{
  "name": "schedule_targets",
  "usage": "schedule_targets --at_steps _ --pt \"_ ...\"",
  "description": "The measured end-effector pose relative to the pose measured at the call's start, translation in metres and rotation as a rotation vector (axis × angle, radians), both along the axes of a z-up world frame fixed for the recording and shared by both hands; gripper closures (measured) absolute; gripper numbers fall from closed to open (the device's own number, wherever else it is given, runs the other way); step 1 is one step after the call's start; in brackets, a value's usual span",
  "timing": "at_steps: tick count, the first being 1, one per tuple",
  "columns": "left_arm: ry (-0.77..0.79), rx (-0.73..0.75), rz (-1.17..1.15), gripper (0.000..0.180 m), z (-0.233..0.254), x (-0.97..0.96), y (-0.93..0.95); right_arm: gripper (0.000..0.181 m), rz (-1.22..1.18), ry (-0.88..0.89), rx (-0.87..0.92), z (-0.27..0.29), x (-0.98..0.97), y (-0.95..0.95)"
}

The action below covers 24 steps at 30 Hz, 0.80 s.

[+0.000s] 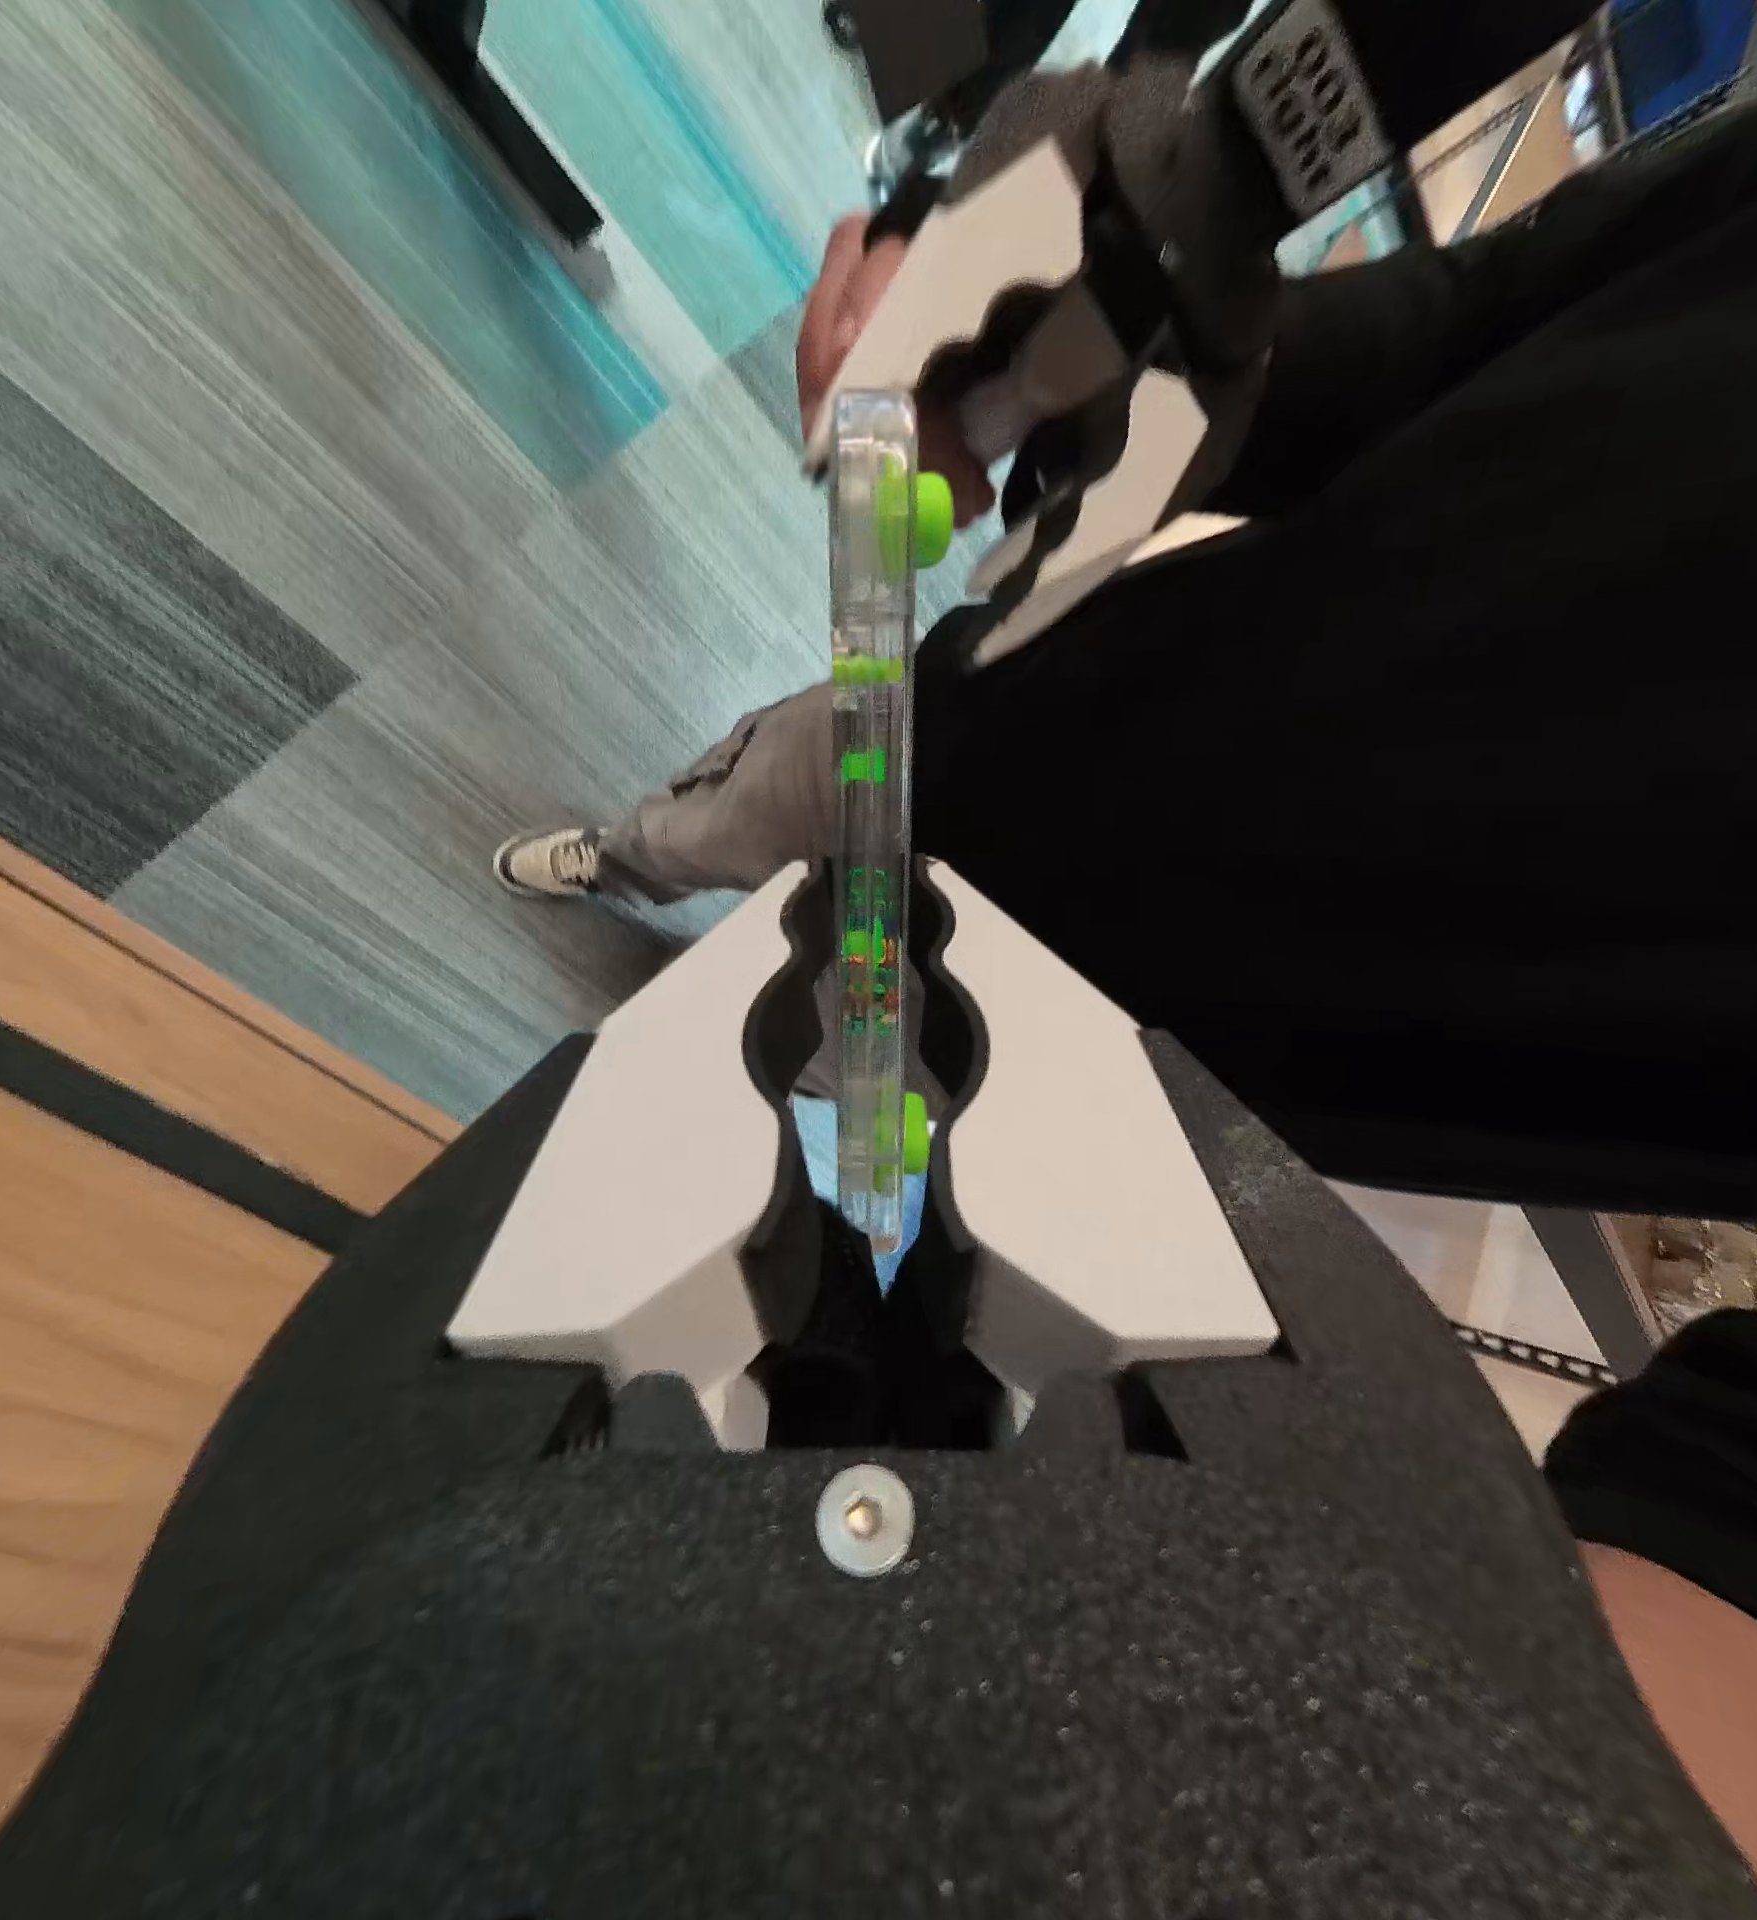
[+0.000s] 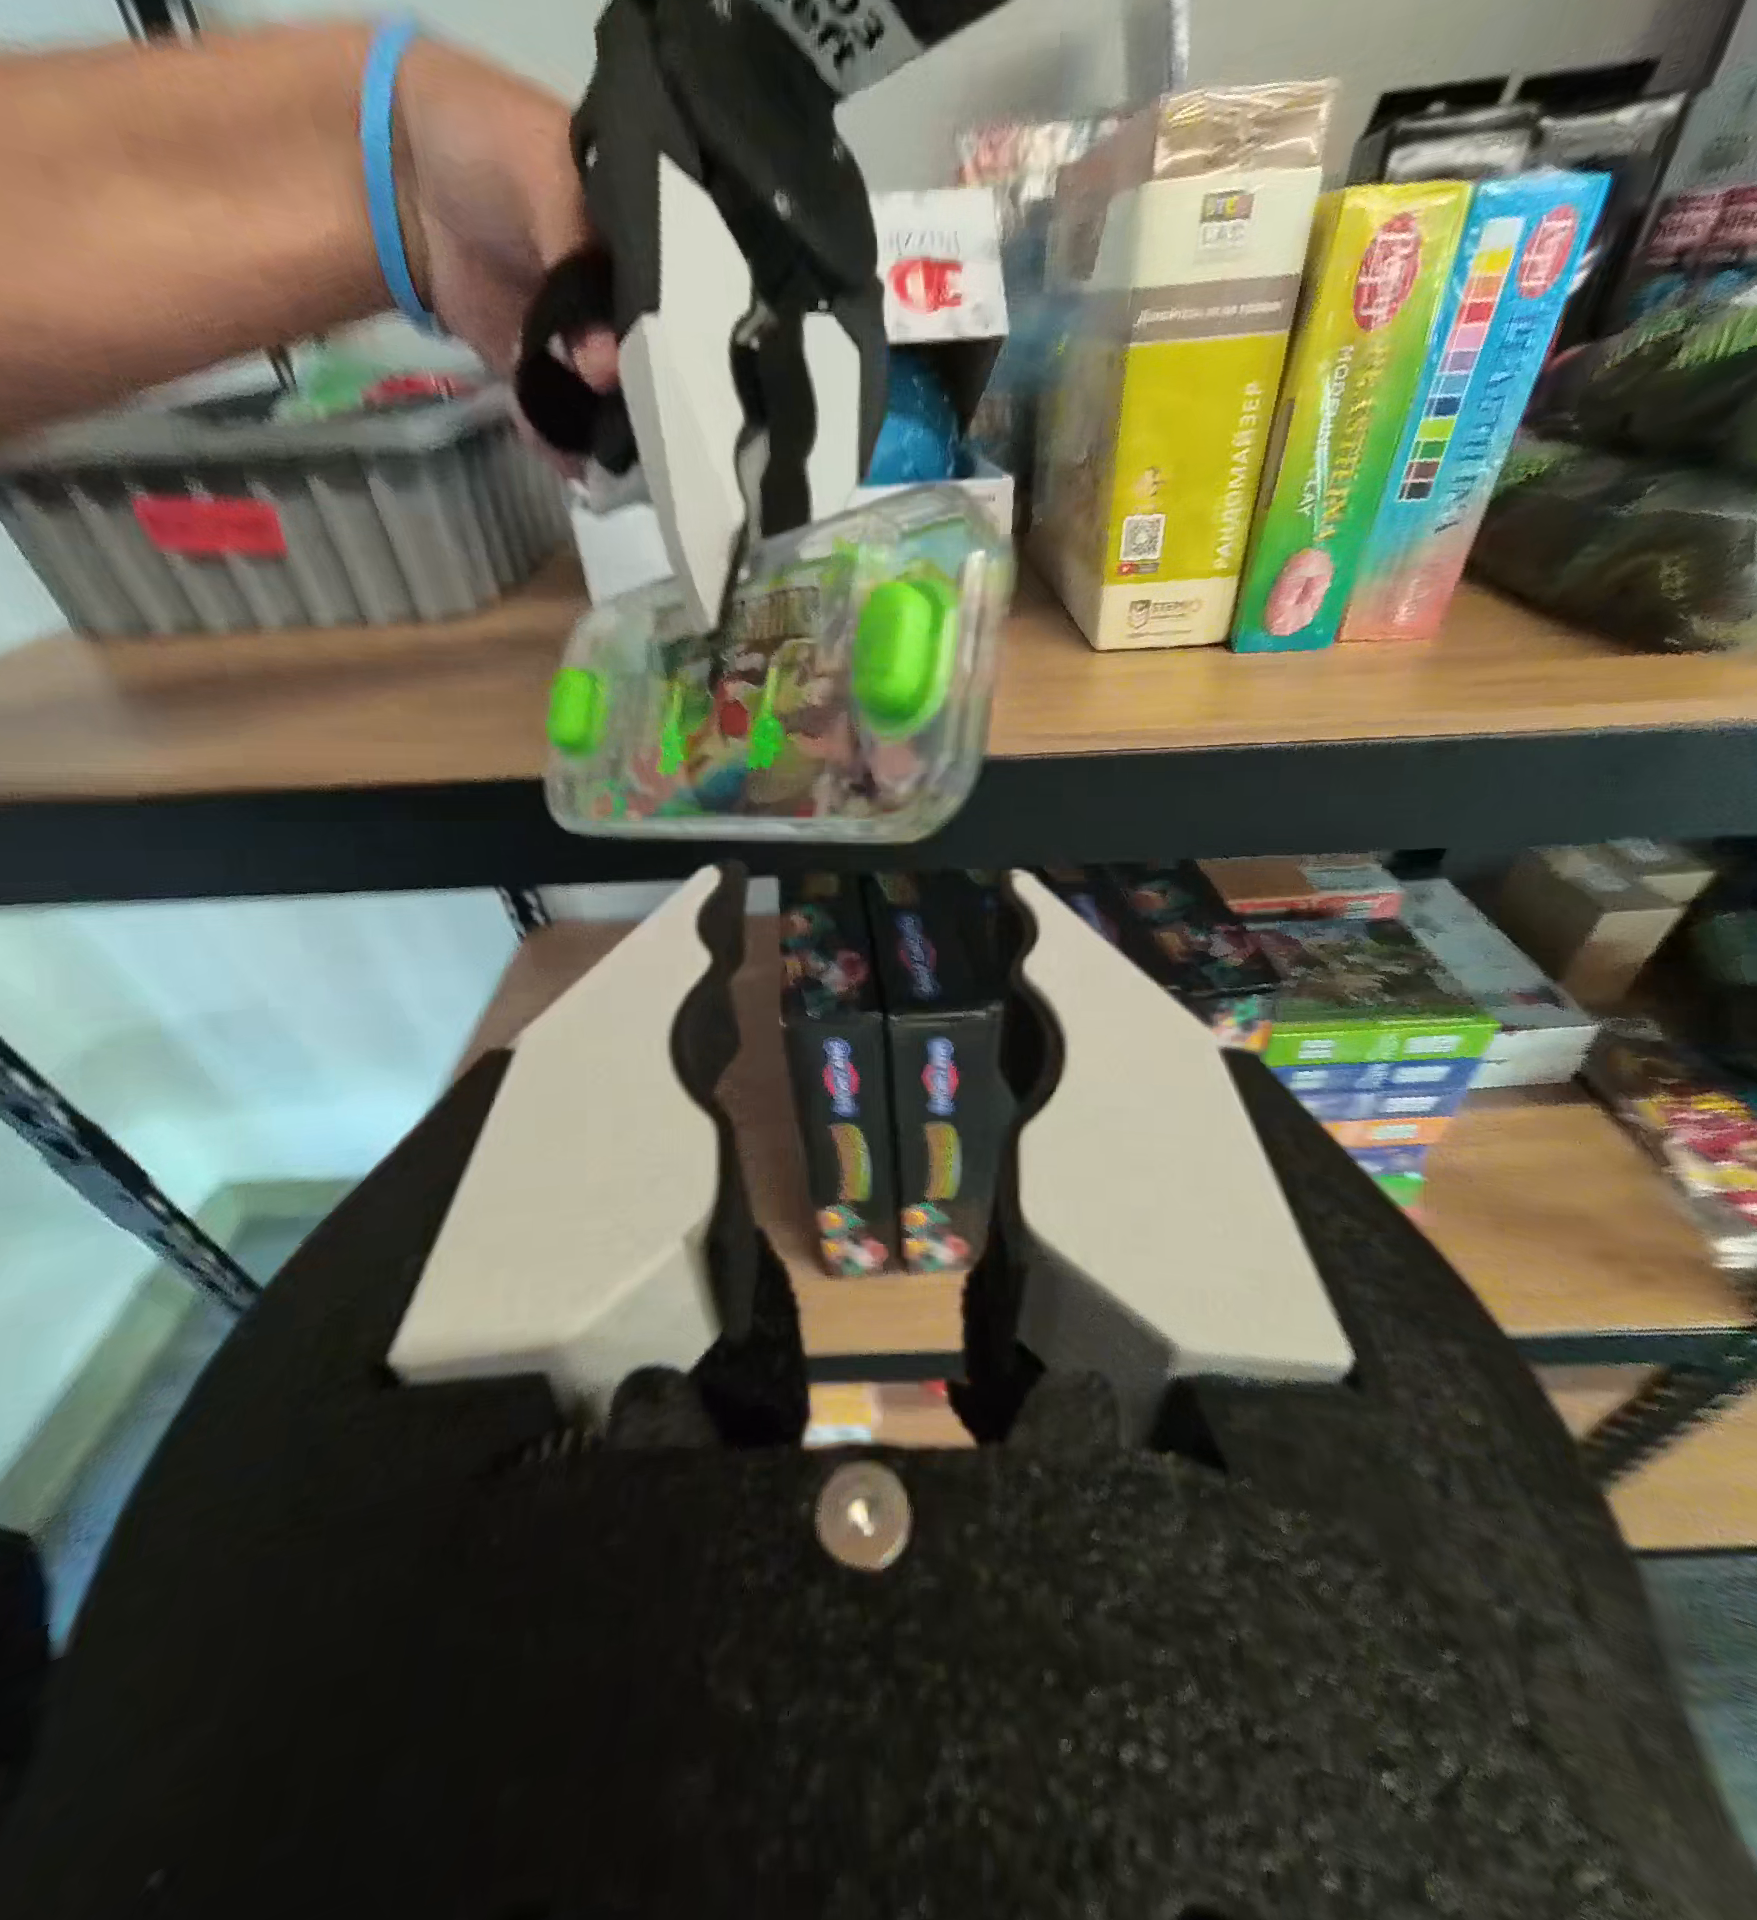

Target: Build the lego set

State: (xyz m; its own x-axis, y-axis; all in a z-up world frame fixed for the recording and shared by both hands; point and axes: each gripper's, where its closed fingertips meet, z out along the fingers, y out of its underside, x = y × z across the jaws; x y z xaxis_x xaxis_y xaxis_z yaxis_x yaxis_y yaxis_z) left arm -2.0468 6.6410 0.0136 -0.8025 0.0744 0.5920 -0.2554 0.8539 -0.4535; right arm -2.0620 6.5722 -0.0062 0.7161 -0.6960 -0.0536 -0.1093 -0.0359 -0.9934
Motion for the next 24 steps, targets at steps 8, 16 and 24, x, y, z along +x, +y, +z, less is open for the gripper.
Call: schedule_targets --at_steps 8,16,24 --pt "0.068 -0.272 -0.054 0.169 0.019 -0.027 -0.063 0.141 0.055 0.109 0.452 0.026 -0.018 0.005" --pt "0.033 -0.436 0.053 0.166 0.02 -0.049 -0.099 0.168 0.13 0.205 0.534 0.022 -0.036 -0.021" --pt "-0.199 -0.521 0.51 0.137 0.005 -0.043 -0.064 0.168 0.127 0.313 0.463 -0.001 -0.036 -0.024"
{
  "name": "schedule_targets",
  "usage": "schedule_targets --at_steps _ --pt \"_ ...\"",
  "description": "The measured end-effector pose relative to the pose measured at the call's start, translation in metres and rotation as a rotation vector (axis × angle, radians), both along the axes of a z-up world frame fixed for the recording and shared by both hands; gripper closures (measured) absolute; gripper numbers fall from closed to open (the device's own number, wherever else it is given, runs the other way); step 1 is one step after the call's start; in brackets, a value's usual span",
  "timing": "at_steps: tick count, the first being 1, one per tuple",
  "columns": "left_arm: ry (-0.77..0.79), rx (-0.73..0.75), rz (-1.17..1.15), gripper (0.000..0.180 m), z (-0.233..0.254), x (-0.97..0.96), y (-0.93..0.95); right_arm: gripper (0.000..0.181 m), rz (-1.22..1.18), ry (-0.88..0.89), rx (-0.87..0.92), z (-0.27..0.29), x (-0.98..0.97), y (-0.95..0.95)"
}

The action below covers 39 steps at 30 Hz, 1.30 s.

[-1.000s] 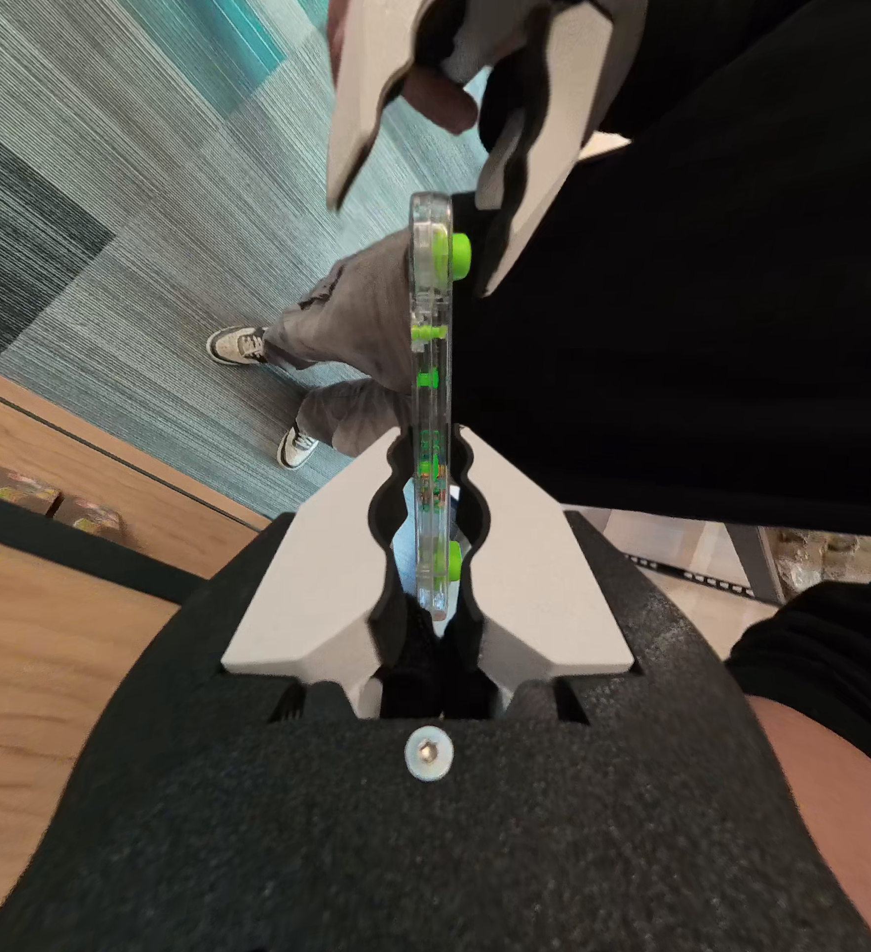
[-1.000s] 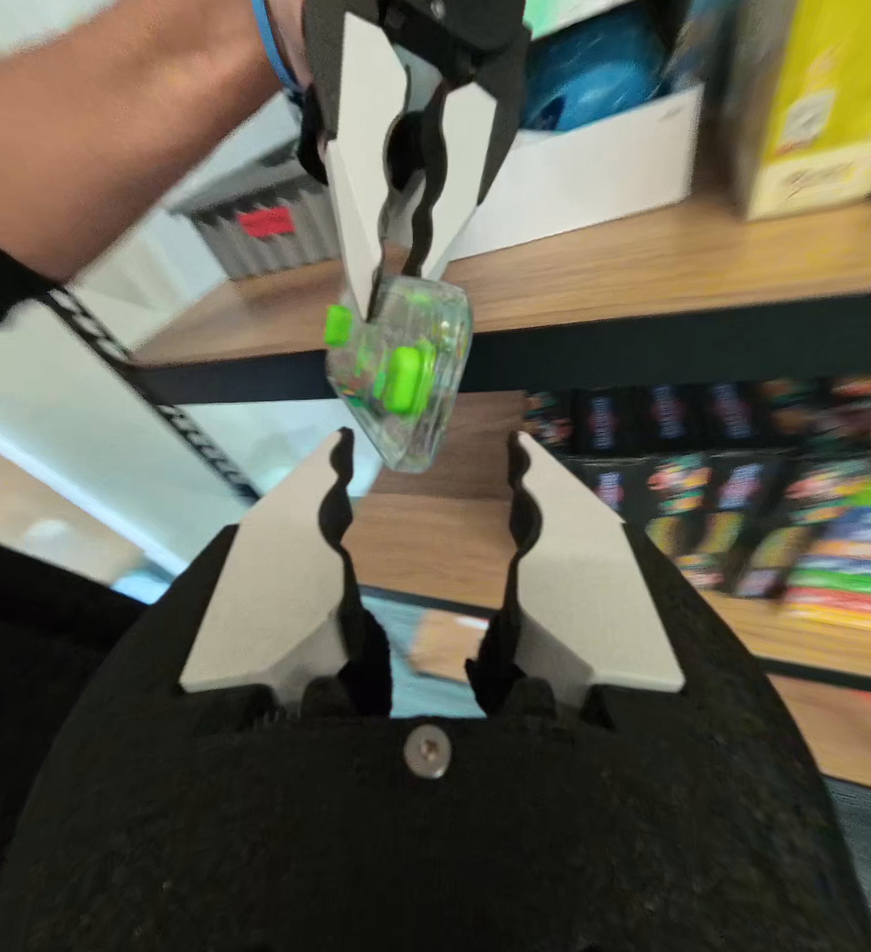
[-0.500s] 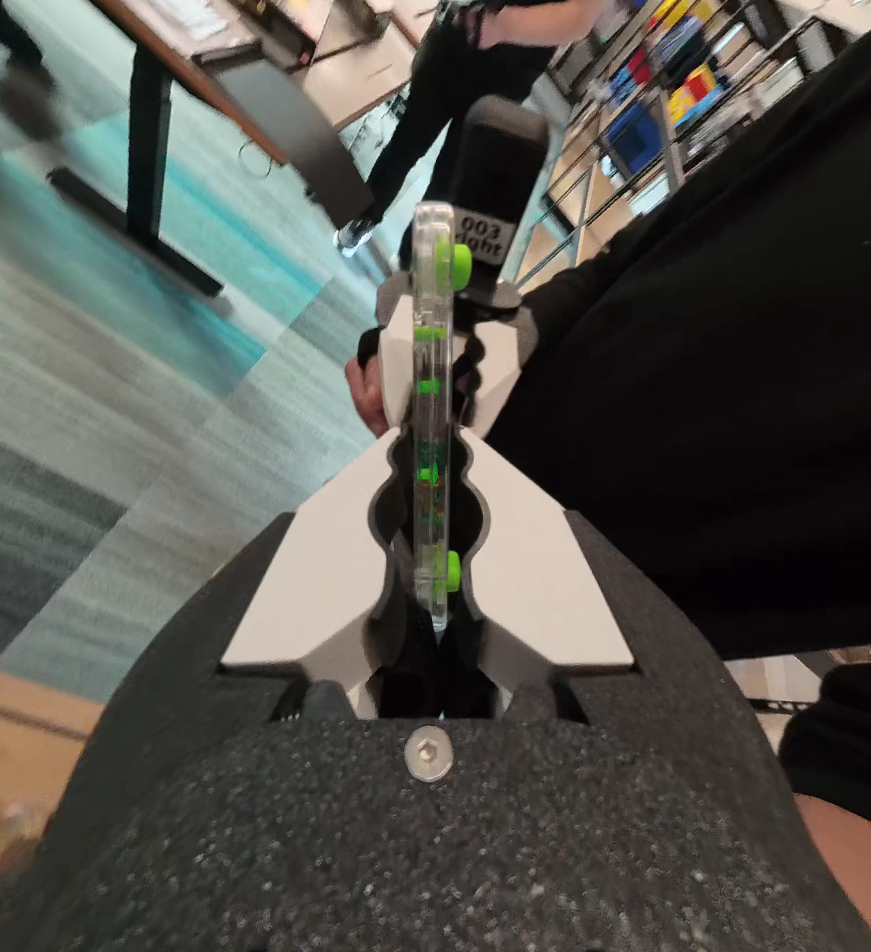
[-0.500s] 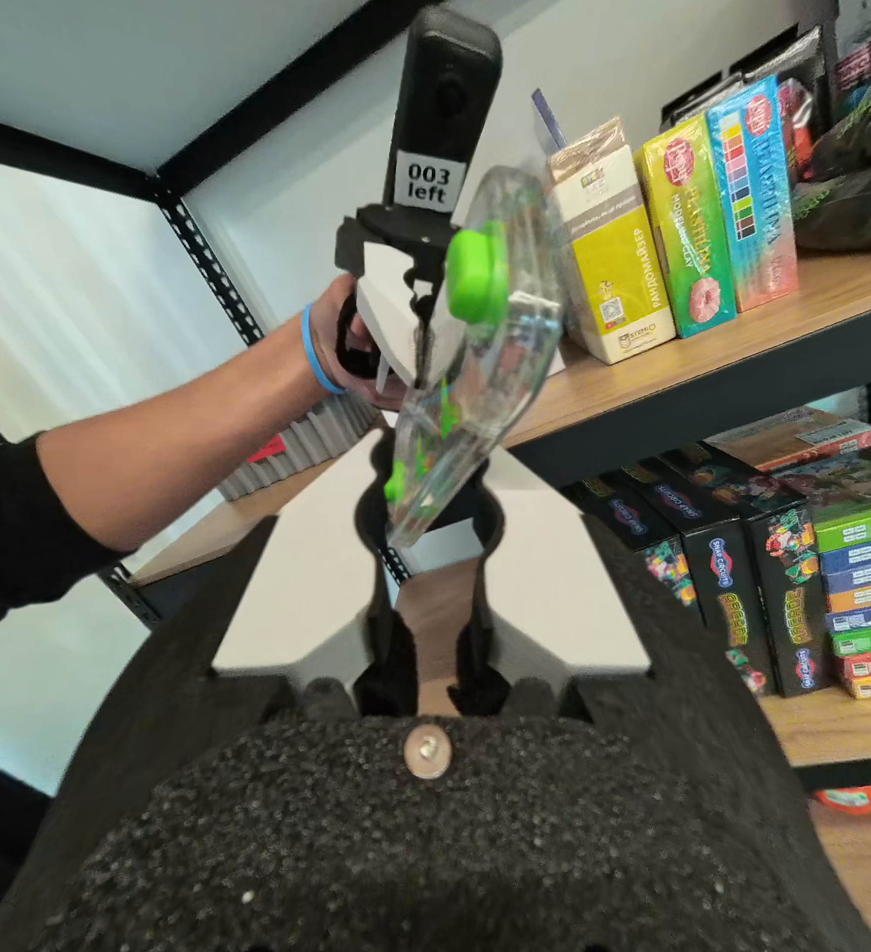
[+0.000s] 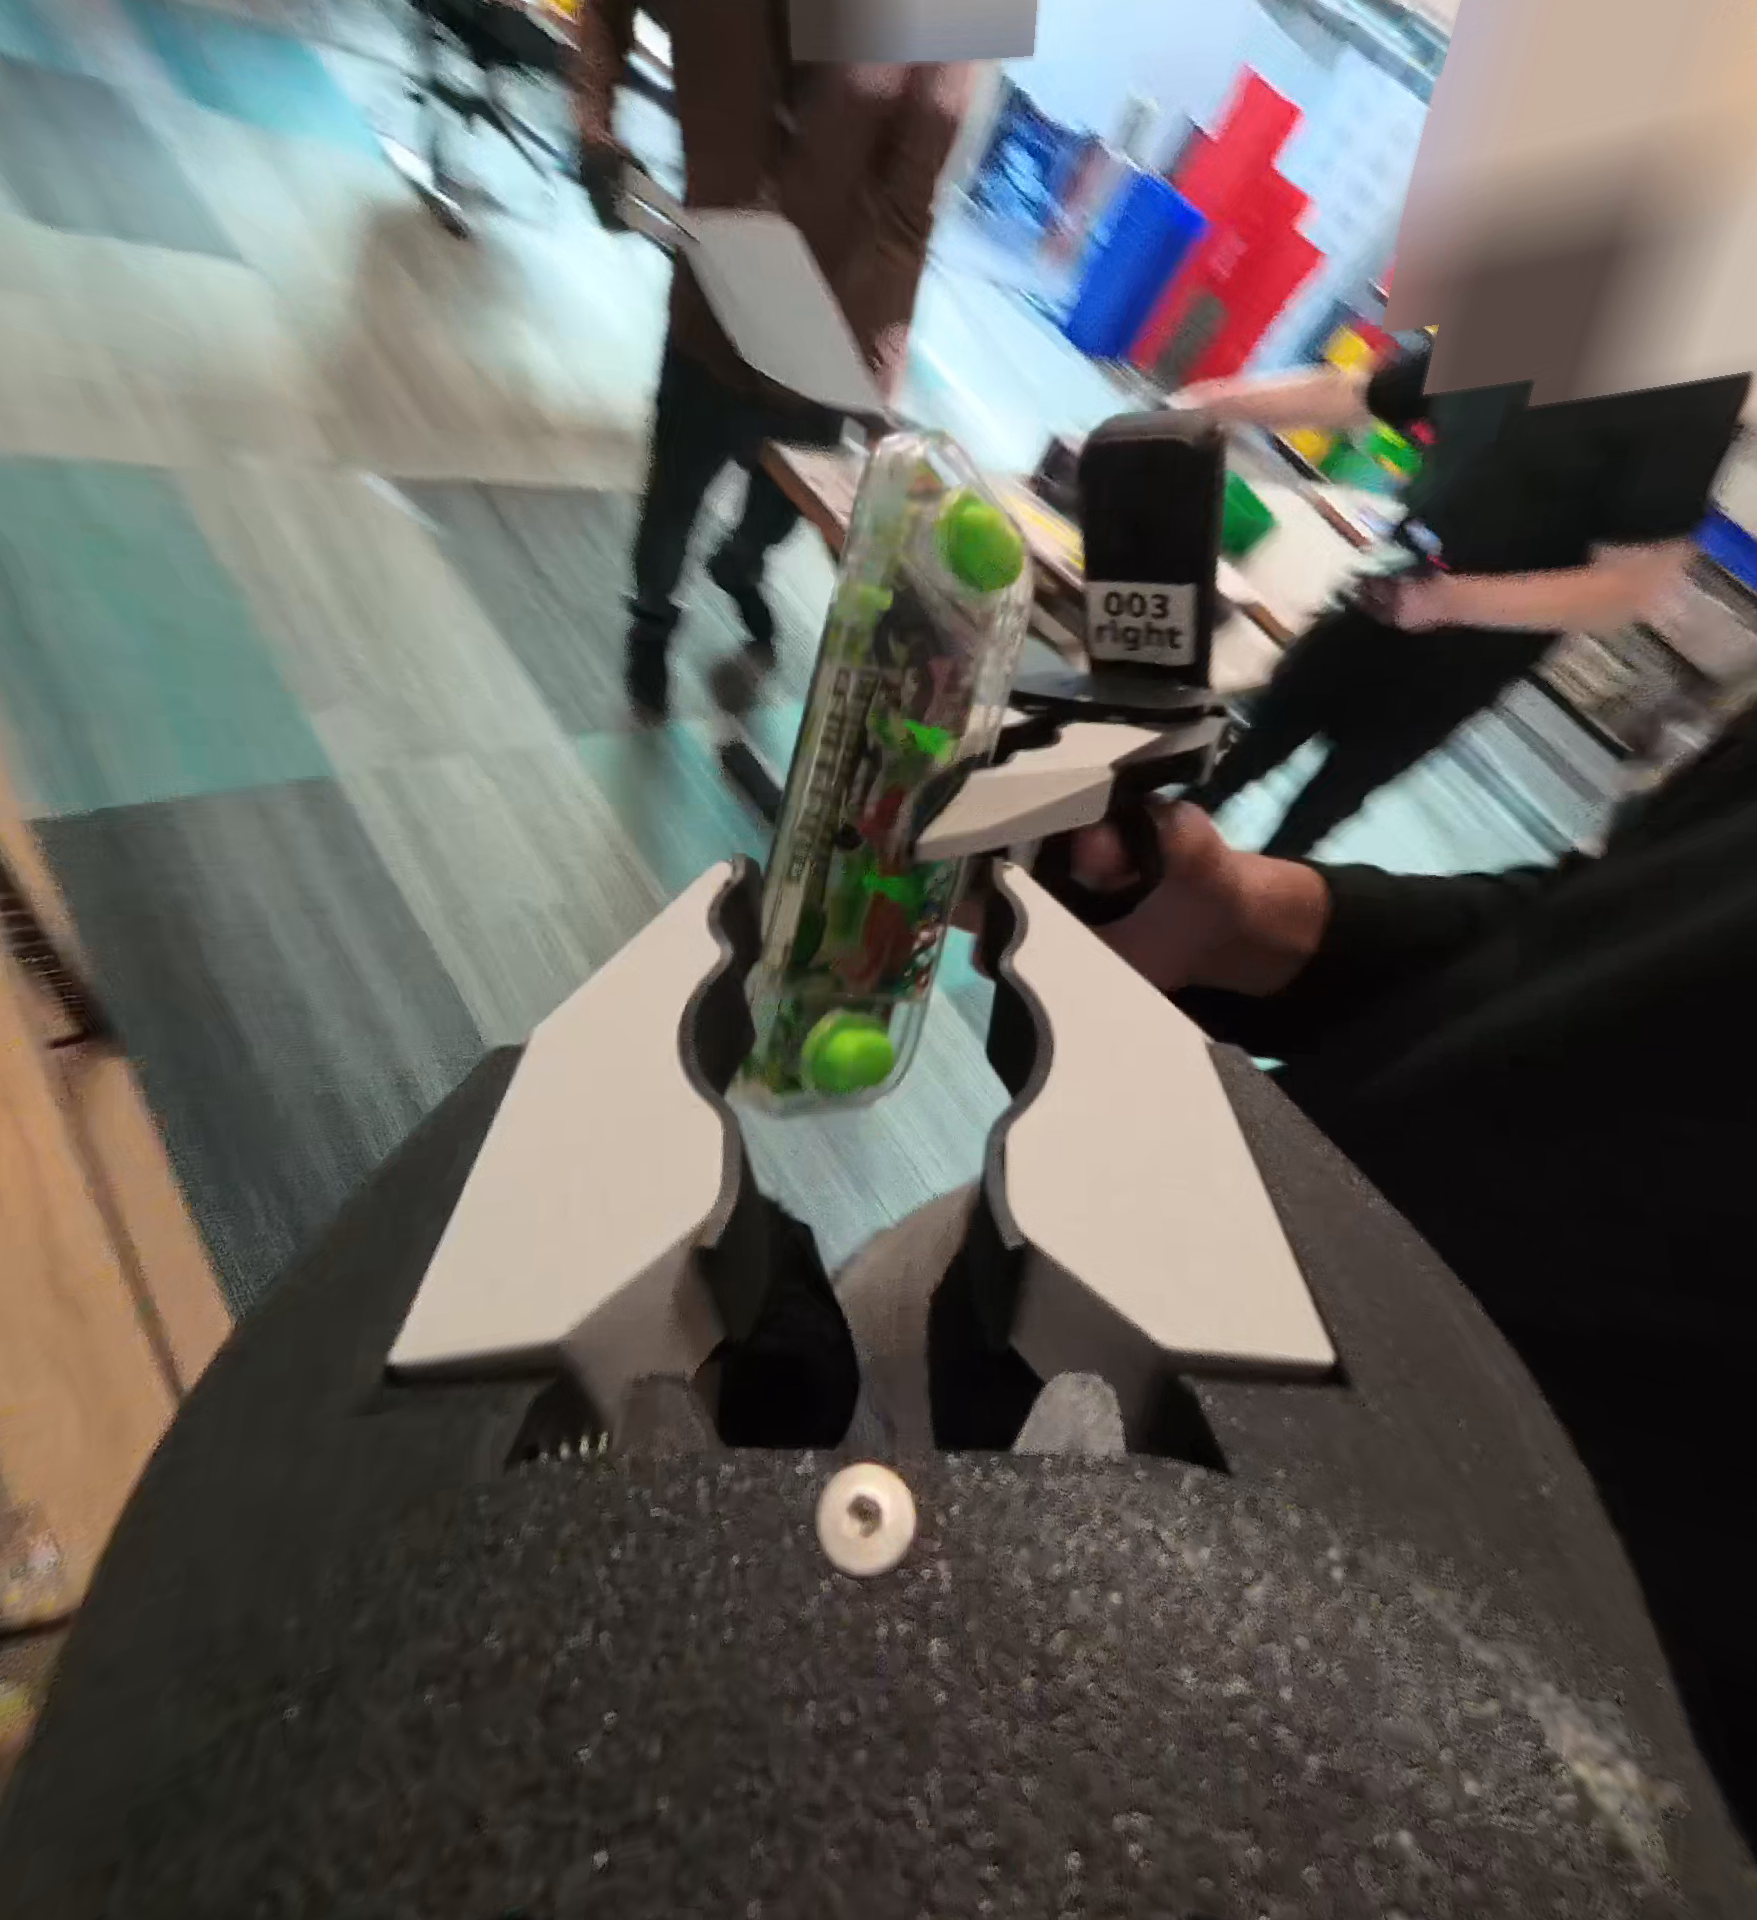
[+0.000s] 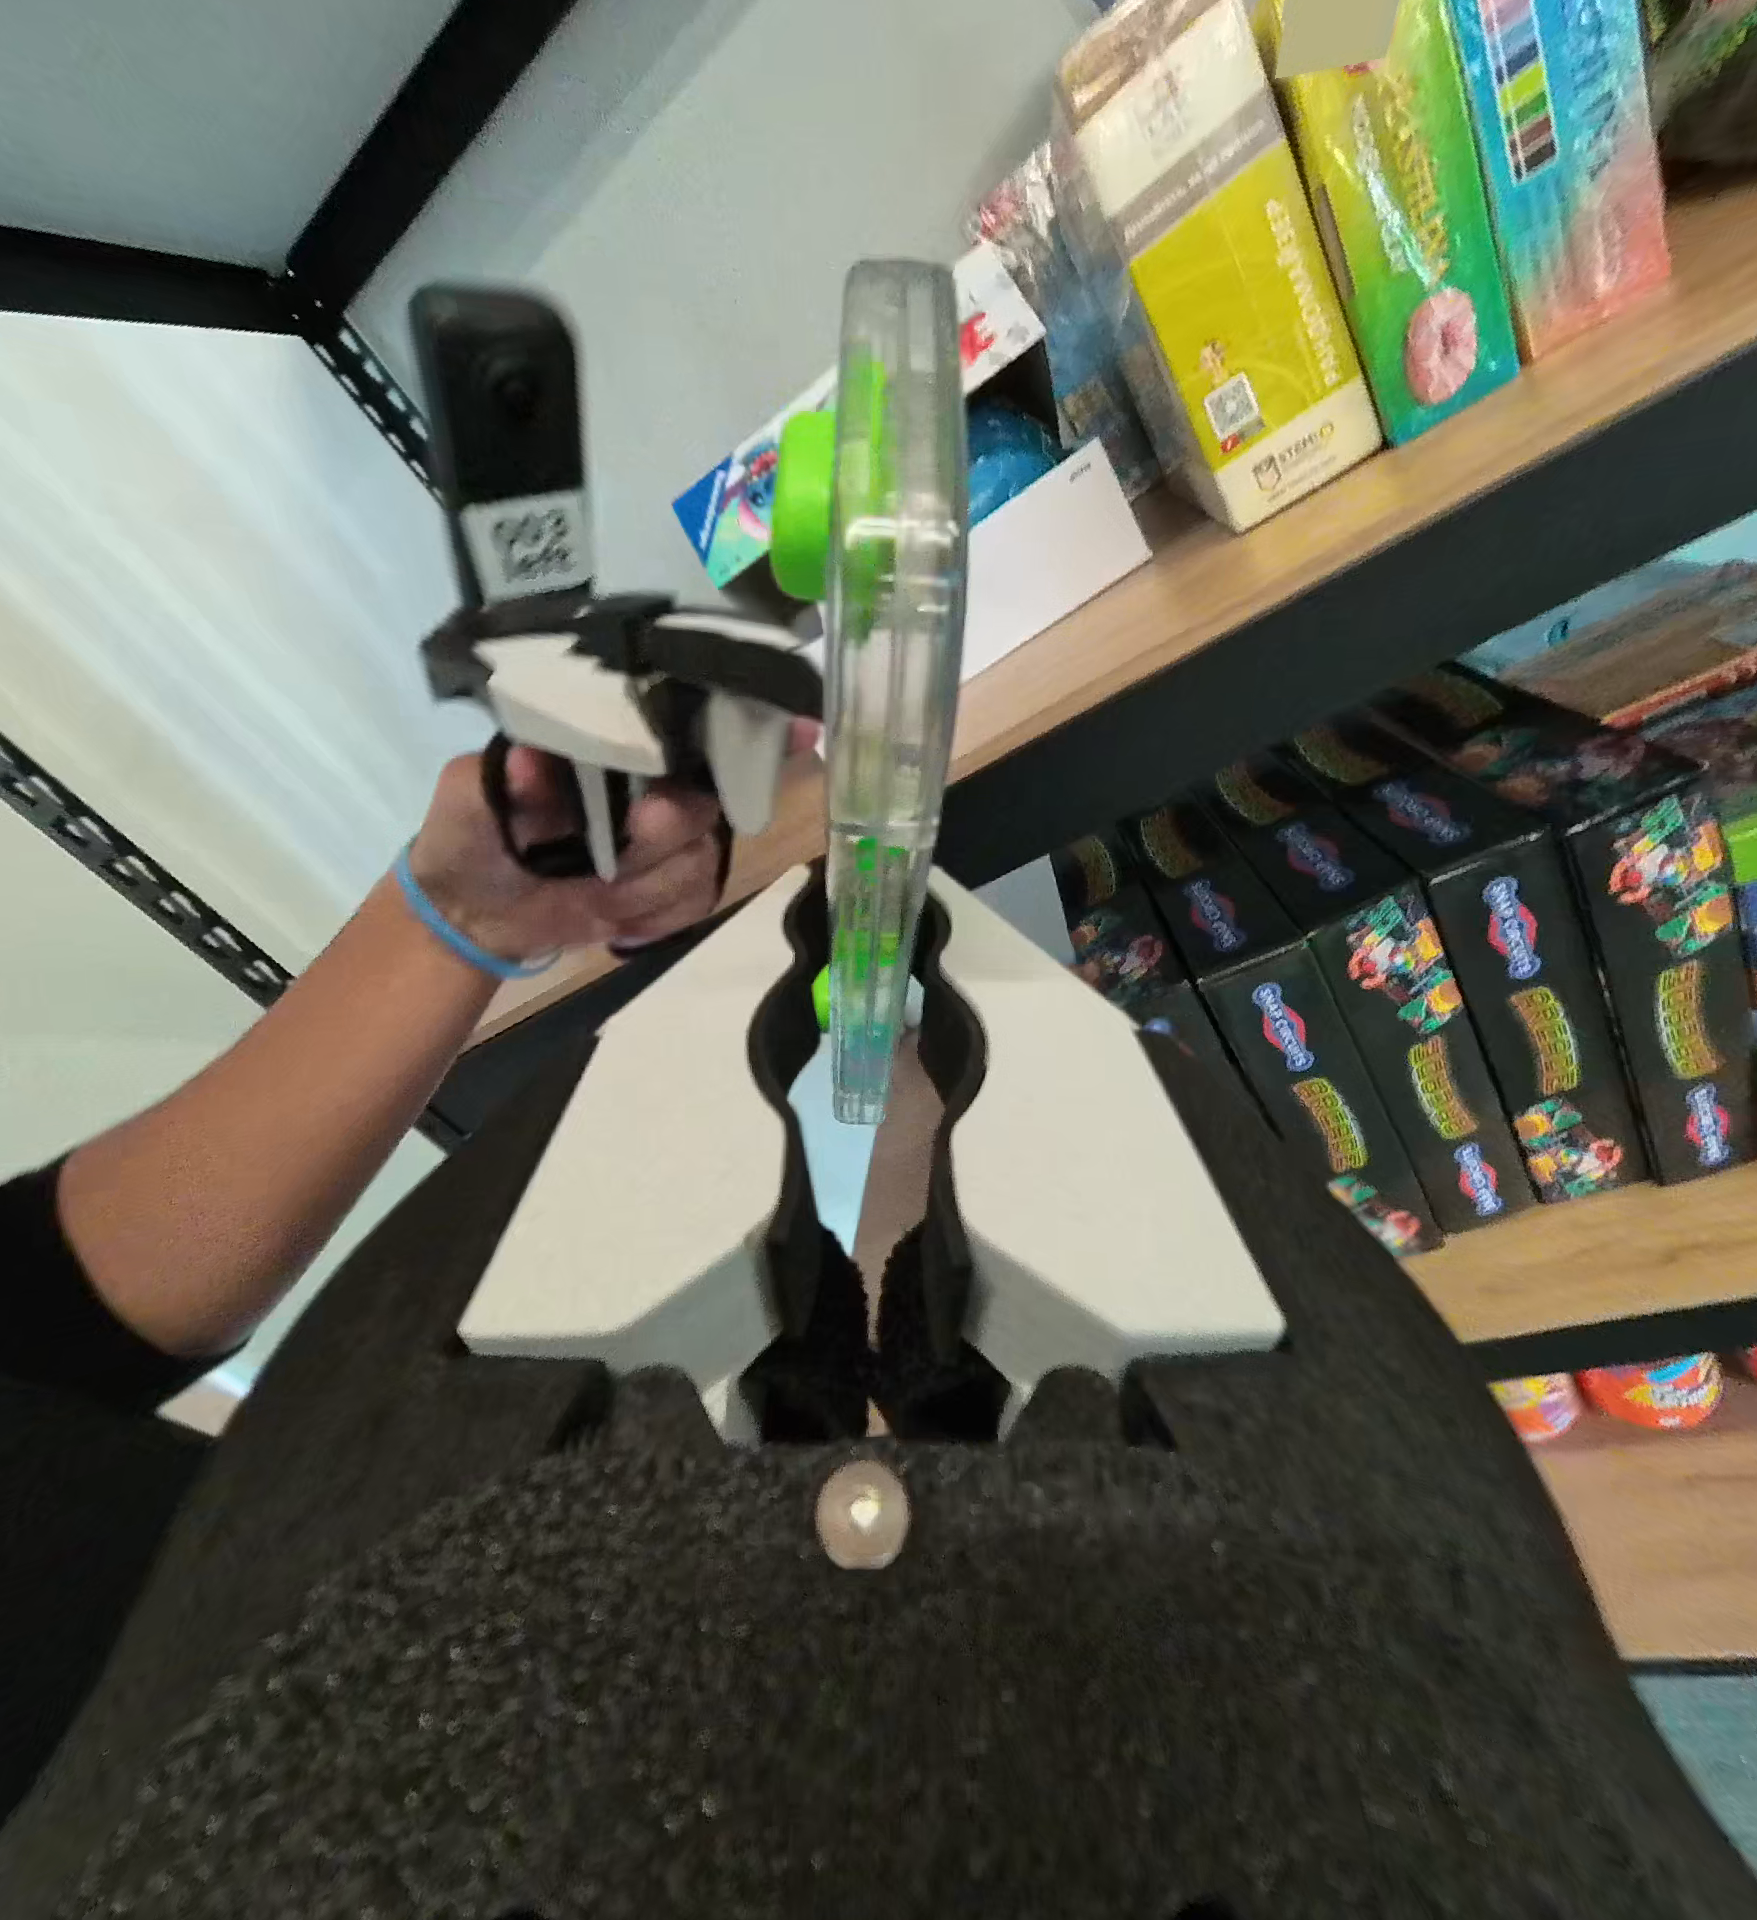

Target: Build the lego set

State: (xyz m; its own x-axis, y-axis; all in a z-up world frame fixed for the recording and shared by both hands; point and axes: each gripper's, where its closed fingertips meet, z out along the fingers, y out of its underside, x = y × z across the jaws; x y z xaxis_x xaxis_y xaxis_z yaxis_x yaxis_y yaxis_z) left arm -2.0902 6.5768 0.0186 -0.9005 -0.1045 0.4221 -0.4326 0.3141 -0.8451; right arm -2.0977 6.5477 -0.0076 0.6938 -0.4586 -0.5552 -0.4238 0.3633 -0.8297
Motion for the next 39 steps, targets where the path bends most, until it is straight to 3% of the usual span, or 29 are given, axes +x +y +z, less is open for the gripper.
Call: schedule_targets --at_steps 2,7,10,12,15,18,28,33,36,39 --pt "-0.086 0.022 0.156 0.135 -0.013 -0.003 0.022 0.168 0.052 0.07 0.041 -0.002 0.004 0.008" --pt "-0.448 0.281 0.472 0.093 -0.046 -0.025 0.072 0.169 0.205 0.302 0.214 -0.009 0.007 0.063" --pt "-0.633 0.438 0.633 0.091 -0.043 -0.03 0.101 0.169 0.306 0.395 0.246 -0.014 -0.001 0.104" --pt "-0.656 0.527 0.719 0.09 -0.042 -0.031 0.119 0.169 0.356 0.404 0.176 -0.021 -0.009 0.129" --pt "-0.567 0.64 0.779 0.087 -0.051 -0.034 0.142 0.169 0.451 0.322 0.072 -0.017 -0.027 0.161" --pt "-0.464 0.667 0.779 0.095 -0.062 -0.042 0.151 0.169 0.537 0.224 -0.009 -0.011 -0.044 0.185" --pt "-0.372 0.721 0.825 0.099 -0.06 -0.058 0.189 0.167 0.701 0.165 -0.001 0.0 -0.064 0.222" --pt "-0.322 0.773 0.924 0.1 -0.046 -0.06 0.242 0.124 0.665 0.042 -0.089 0.014 -0.044 0.234" --pt "-0.165 0.811 0.979 0.1 -0.037 -0.065 0.294 0.124 0.633 -0.027 -0.113 0.027 -0.029 0.229" --pt "0.042 0.744 0.997 0.1 -0.023 -0.063 0.327 0.125 0.629 -0.04 -0.134 0.03 -0.021 0.224"
